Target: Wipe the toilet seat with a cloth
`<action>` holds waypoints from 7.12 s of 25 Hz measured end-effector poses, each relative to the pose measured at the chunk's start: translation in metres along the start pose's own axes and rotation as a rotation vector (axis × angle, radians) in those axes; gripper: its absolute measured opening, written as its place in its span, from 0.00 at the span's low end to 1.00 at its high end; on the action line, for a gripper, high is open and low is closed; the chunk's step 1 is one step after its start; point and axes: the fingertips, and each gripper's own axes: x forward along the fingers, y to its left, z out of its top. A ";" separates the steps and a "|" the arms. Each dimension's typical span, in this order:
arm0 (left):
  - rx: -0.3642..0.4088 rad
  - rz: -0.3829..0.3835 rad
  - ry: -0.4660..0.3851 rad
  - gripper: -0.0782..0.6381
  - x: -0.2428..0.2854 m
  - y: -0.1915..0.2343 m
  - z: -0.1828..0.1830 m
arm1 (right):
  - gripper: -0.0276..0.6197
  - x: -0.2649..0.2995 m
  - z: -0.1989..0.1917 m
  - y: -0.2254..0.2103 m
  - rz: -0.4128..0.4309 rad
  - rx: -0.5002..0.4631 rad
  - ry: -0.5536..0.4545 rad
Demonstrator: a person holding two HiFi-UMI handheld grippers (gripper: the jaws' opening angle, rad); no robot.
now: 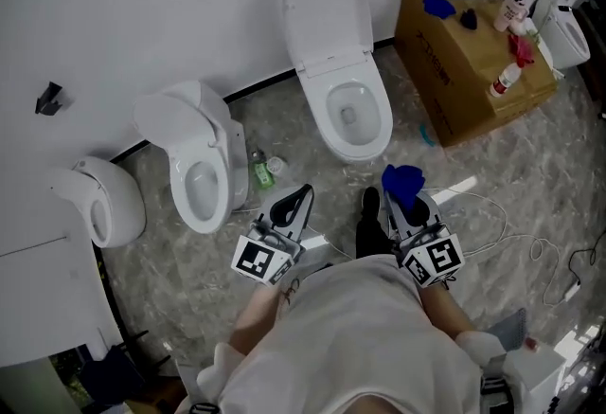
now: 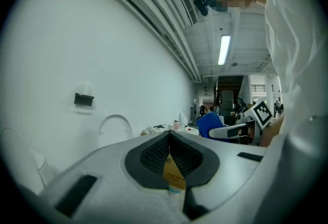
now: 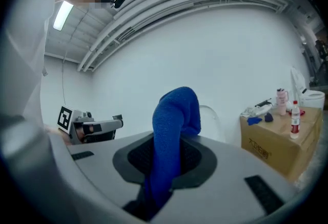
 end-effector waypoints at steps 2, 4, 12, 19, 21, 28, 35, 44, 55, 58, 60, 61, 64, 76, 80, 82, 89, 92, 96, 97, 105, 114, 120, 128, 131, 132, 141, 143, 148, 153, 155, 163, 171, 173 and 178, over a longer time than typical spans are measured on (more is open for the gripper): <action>0.001 0.027 0.005 0.12 0.036 0.024 0.007 | 0.12 0.034 0.004 -0.031 0.015 0.011 0.043; -0.001 0.053 0.003 0.12 0.072 0.045 0.015 | 0.12 0.064 0.013 -0.056 0.050 0.006 0.067; -0.023 0.069 0.018 0.12 0.161 0.088 0.022 | 0.12 0.139 0.026 -0.128 0.079 0.021 0.133; -0.061 0.039 0.046 0.12 0.192 0.134 0.002 | 0.12 0.180 0.021 -0.147 0.048 0.026 0.144; -0.060 0.013 0.047 0.12 0.201 0.148 -0.009 | 0.12 0.192 0.014 -0.153 0.025 0.022 0.138; -0.059 -0.038 0.042 0.12 0.216 0.190 -0.080 | 0.12 0.238 -0.048 -0.171 0.004 0.023 0.110; -0.048 -0.001 0.019 0.12 0.236 0.219 -0.185 | 0.12 0.283 -0.150 -0.213 -0.009 0.006 0.120; 0.021 0.011 -0.045 0.12 0.269 0.256 -0.323 | 0.12 0.323 -0.289 -0.278 -0.093 -0.007 0.144; 0.051 0.020 -0.078 0.12 0.274 0.277 -0.455 | 0.12 0.344 -0.387 -0.283 -0.071 -0.025 0.007; 0.047 0.009 -0.092 0.12 0.267 0.280 -0.470 | 0.12 0.345 -0.400 -0.279 -0.075 -0.030 -0.010; 0.050 -0.001 -0.090 0.12 0.262 0.279 -0.473 | 0.12 0.344 -0.407 -0.275 -0.082 -0.023 -0.002; 0.049 -0.005 -0.089 0.12 0.259 0.277 -0.473 | 0.12 0.342 -0.409 -0.274 -0.087 -0.023 0.004; 0.046 -0.021 -0.095 0.12 0.251 0.273 -0.470 | 0.12 0.340 -0.411 -0.272 -0.106 -0.033 0.019; 0.025 -0.059 -0.103 0.12 0.242 0.266 -0.467 | 0.12 0.392 -0.390 -0.288 -0.061 -0.132 0.081; 0.021 -0.067 -0.113 0.12 0.237 0.265 -0.464 | 0.12 0.424 -0.387 -0.304 -0.061 -0.131 0.091; 0.020 -0.063 -0.110 0.12 0.232 0.265 -0.464 | 0.12 0.440 -0.388 -0.313 -0.068 -0.124 0.102; -0.001 -0.045 -0.113 0.12 0.217 0.265 -0.467 | 0.12 0.480 -0.394 -0.339 -0.102 -0.114 0.118; -0.006 -0.035 -0.111 0.12 0.210 0.264 -0.472 | 0.12 0.497 -0.394 -0.349 -0.111 -0.109 0.127; -0.007 -0.018 -0.104 0.12 0.202 0.264 -0.474 | 0.12 0.521 -0.396 -0.361 -0.104 -0.107 0.158; -0.007 -0.015 -0.101 0.12 0.200 0.265 -0.475 | 0.12 0.527 -0.398 -0.363 -0.097 -0.108 0.169; -0.024 0.025 -0.087 0.12 0.189 0.280 -0.483 | 0.12 0.558 -0.405 -0.383 -0.135 -0.090 0.184; -0.031 0.038 -0.069 0.12 0.182 0.285 -0.489 | 0.12 0.575 -0.416 -0.392 -0.157 -0.092 0.217; -0.032 0.040 -0.066 0.12 0.177 0.286 -0.491 | 0.12 0.579 -0.421 -0.391 -0.163 -0.075 0.228; -0.038 0.034 -0.067 0.12 0.175 0.283 -0.493 | 0.12 0.582 -0.422 -0.387 -0.175 -0.106 0.245; -0.038 0.035 -0.064 0.12 0.174 0.282 -0.495 | 0.12 0.583 -0.423 -0.386 -0.181 -0.100 0.249; -0.039 0.035 -0.063 0.12 0.173 0.282 -0.495 | 0.12 0.584 -0.423 -0.384 -0.176 -0.098 0.252; -0.045 0.038 -0.069 0.12 0.169 0.284 -0.494 | 0.12 0.595 -0.425 -0.363 -0.140 -0.097 0.258; -0.048 0.039 -0.070 0.12 0.169 0.285 -0.494 | 0.12 0.597 -0.427 -0.358 -0.128 -0.095 0.259; -0.051 0.029 -0.072 0.12 0.169 0.283 -0.494 | 0.12 0.600 -0.429 -0.347 -0.104 -0.093 0.262; -0.053 0.026 -0.069 0.12 0.166 0.283 -0.496 | 0.12 0.602 -0.433 -0.332 -0.071 -0.098 0.275; -0.055 0.028 -0.069 0.12 0.165 0.283 -0.495 | 0.12 0.602 -0.434 -0.326 -0.062 -0.105 0.281; -0.068 0.017 -0.096 0.12 0.166 0.278 -0.490 | 0.12 0.604 -0.439 -0.302 -0.008 -0.101 0.302; -0.061 0.022 -0.091 0.12 0.162 0.275 -0.489 | 0.12 0.600 -0.445 -0.282 0.042 -0.097 0.324; -0.065 0.022 -0.089 0.12 0.162 0.275 -0.489 | 0.12 0.598 -0.447 -0.275 0.056 -0.108 0.333; -0.046 0.018 -0.092 0.12 0.162 0.269 -0.487 | 0.12 0.593 -0.450 -0.263 0.097 -0.123 0.363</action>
